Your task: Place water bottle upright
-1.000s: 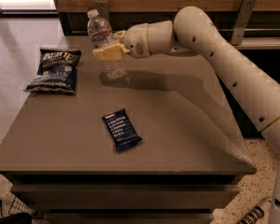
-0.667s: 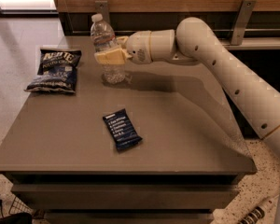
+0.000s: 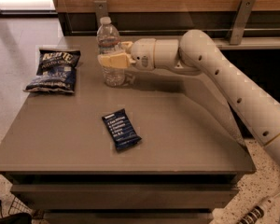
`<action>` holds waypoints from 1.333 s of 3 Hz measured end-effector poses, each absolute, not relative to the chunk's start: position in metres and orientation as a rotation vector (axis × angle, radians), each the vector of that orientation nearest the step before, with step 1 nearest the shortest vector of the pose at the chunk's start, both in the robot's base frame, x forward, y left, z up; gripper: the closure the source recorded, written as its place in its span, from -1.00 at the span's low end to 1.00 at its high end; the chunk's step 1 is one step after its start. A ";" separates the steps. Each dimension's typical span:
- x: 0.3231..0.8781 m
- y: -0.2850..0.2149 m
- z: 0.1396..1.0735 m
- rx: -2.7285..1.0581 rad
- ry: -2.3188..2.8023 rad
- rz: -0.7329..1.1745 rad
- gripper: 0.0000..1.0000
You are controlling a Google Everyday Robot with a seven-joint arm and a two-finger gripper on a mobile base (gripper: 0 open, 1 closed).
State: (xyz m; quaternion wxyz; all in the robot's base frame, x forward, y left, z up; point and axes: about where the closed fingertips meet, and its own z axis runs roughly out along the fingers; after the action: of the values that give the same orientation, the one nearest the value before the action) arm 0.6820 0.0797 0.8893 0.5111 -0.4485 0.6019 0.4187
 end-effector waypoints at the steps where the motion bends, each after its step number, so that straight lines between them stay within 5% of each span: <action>1: 0.682 0.080 0.893 -1.080 1.449 1.008 1.00; 4: 0.682 0.080 0.895 -1.080 1.448 1.008 -0.53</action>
Offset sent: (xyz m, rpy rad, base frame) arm 0.0000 0.0000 0.0039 -0.0001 -0.0001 0.0001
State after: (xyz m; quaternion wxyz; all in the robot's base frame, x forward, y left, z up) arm 0.6819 0.0800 0.8954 0.5110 -0.4487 0.6018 0.4188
